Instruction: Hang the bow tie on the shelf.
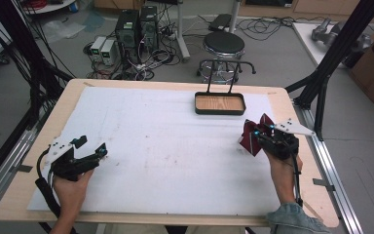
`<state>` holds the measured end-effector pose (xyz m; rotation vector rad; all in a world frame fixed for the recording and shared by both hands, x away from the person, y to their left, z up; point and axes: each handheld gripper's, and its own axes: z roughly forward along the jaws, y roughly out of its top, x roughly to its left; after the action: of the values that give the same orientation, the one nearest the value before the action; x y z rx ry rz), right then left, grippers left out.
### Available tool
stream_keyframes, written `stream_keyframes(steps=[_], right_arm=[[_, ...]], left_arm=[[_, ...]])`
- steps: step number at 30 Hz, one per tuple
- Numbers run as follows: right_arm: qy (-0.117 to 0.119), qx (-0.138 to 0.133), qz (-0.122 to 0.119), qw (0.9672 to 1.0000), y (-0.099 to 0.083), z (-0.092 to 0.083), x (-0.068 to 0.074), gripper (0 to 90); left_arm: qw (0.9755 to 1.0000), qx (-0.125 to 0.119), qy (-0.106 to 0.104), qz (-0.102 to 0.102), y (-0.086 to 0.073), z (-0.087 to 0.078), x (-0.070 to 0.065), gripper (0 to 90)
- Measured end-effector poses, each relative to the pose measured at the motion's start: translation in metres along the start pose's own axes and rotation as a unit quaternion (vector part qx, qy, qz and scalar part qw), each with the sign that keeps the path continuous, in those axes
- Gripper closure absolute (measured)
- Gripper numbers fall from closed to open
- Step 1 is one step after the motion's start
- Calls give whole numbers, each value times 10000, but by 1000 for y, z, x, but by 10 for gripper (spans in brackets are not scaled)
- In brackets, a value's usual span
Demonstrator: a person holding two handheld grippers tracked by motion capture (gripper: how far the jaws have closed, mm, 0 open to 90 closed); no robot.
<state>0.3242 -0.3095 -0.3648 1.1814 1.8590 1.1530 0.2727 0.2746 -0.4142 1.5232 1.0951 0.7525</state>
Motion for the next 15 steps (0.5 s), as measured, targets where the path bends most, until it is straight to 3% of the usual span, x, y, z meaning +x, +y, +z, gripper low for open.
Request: stream_keyframes(steps=[12,15], right_arm=[[35,-183,183,9997,34,12,-22,637],[-54,-192,208,9996,43,16,-28,637]], left_arm=[[10000,4,-37,3,0,1,-1,212],[10000,4,-39,3,0,1,-1,212]])
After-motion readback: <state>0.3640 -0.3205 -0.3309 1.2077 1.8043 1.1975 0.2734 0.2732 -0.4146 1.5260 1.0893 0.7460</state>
